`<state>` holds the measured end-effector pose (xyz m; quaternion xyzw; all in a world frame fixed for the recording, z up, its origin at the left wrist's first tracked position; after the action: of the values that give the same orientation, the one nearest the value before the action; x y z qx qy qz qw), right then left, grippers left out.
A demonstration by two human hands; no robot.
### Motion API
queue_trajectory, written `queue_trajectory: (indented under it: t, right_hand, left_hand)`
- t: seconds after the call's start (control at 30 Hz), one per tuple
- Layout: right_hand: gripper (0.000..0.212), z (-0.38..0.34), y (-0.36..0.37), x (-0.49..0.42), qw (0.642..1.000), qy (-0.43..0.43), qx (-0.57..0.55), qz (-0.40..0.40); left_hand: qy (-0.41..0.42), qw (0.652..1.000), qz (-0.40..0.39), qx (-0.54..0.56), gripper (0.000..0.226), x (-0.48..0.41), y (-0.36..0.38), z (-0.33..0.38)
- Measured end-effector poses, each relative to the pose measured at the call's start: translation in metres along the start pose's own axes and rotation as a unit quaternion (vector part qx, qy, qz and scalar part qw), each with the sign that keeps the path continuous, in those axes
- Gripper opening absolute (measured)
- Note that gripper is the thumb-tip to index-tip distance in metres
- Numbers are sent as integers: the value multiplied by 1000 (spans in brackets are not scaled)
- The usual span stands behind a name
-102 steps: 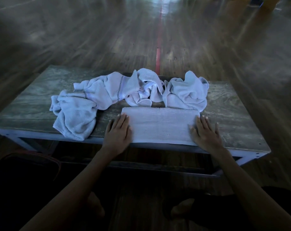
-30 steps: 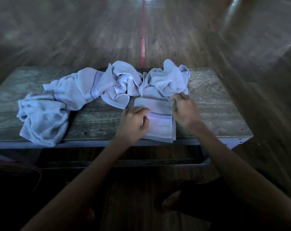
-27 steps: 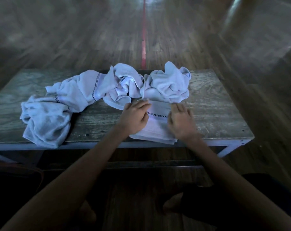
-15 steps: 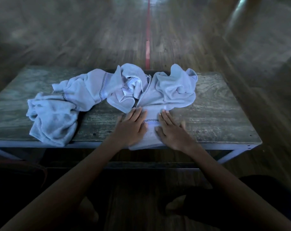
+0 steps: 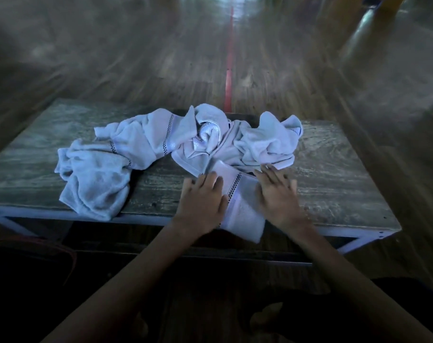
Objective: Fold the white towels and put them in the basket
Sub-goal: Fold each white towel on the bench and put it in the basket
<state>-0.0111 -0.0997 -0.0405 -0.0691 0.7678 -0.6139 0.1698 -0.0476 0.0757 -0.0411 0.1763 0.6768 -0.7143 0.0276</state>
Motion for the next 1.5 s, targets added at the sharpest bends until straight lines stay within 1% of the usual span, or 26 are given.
queue_trajectory:
  t: [0.07,0.13,0.17,0.2,0.23,0.27,0.33,0.37,0.4,0.47,0.53,0.57,0.63,0.7,0.73,0.8,0.87,0.97,1.07,1.2,1.3,1.37,1.5]
  right_hand:
    - [72,-7,12,21,1000,23,-1,10]
    - [74,-9,22,31,999,37,9,-19]
    - [75,-5,23,31,999,33,14,-28]
    - [77,0,20,28,999,15,17,-28]
    - [78,8,18,24,999,-8,19,-39]
    - [77,17,15,20,997,-24,11,-68]
    - [73,40,12,11,985,-40,-25,-167]
    - [71,51,9,7,977,-41,-24,-206]
    - [67,61,7,2,973,-38,-17,-229]
    - [58,74,2,-6,968,-35,-28,-245]
    - [56,78,-2,-10,966,-34,-66,-246]
    - [55,80,-4,-11,968,-29,-94,-231]
    - [49,81,-8,-17,974,-6,-152,-166]
    - [42,84,-8,-22,982,38,-158,-100]
    - [39,86,-6,-25,983,57,-151,-86]
    - [32,91,2,-28,983,87,-139,-84]
    - [37,93,6,-30,980,110,-138,-88]
    - [42,98,12,-32,971,146,-156,-105]
    - [39,100,11,-34,956,167,-215,-108]
    - [33,91,5,-35,925,157,-323,-124]
    - [18,85,-3,-32,912,147,-359,-135]
    - [13,86,-5,-30,906,164,-371,-120]
    - [22,92,-11,-26,882,171,-426,-109]
  left_hand:
    - [47,998,-33,15,55,-19,11,-10]
    - [78,991,-94,50,63,-28,24,-17]
    - [79,989,-107,70,70,-30,31,-17]
    - [63,987,-117,93,75,-30,37,-15]
    - [40,987,-109,112,77,-28,41,-10]
    - [15,987,-99,126,76,-25,41,-2]
    - [-36,981,-119,148,70,-21,40,16]
    - [-48,980,-125,147,69,-19,39,24]
    - [-51,982,-120,138,68,-18,38,30]
    - [-35,989,-95,107,71,-21,33,33]
    - [-13,995,-69,70,66,-30,29,27]
    - [-4,996,-66,55,62,-35,29,23]
    - [-5,995,-83,58,49,-47,30,12]
    - [-14,993,-85,75,40,-57,29,4]
    - [-20,993,-85,84,38,-61,28,2]
    - [-31,989,-93,113,36,-67,27,0]
    - [-40,984,-103,137,35,-72,26,-3]
    - [-51,982,-109,145,30,-78,26,-4]
    - [-51,983,-98,149,24,-81,24,-2]
    - [-46,987,-53,144,16,-79,22,-1]
    - [-46,988,-36,144,20,-74,24,-2]
    - [-36,988,-54,138,27,-72,26,-1]
    - [8,987,-94,131,35,-73,25,2]
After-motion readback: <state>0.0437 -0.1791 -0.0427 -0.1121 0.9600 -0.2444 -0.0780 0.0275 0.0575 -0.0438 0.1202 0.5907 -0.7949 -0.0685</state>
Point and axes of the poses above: each hand's wrist, its own x-axis away from the middle knuckle, its own y-axis out of the palm, z = x × y, the point moved 3 cm from there along -x, towards the middle knuckle, and after that the axes turned 1 degree about -y, right-handed, at the moved point
